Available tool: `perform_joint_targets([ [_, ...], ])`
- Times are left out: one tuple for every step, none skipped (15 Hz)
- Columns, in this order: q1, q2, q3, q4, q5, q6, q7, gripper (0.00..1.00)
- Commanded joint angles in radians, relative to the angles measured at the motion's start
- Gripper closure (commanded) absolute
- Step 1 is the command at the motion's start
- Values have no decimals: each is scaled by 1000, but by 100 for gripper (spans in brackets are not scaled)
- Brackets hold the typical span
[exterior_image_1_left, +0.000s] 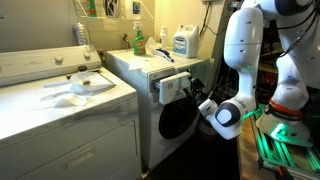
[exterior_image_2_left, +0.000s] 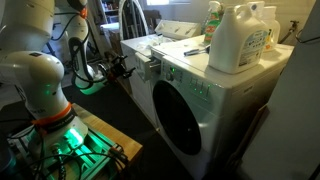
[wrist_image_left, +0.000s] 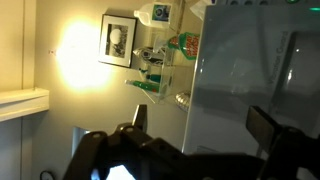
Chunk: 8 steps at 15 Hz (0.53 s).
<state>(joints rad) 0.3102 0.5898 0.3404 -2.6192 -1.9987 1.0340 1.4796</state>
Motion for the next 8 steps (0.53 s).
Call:
perform_joint_targets([
  [-59,-202,53,-139,-71,206,-46,0],
  [-75,-255,55,-162,-87,278,-59,0],
  [-95,-317,52,-187,-113,356,-48,0],
  [-143,-368,73,-207,-156,426,-23,0],
  [-158,-394,65,-178,-180,499,-17,0],
  [-181,-407,53,-134,-219,573,-3,0],
  [-212,-455,56,-133,-243,650,17,0],
  [-233,-504,53,-125,-256,729,40,0],
])
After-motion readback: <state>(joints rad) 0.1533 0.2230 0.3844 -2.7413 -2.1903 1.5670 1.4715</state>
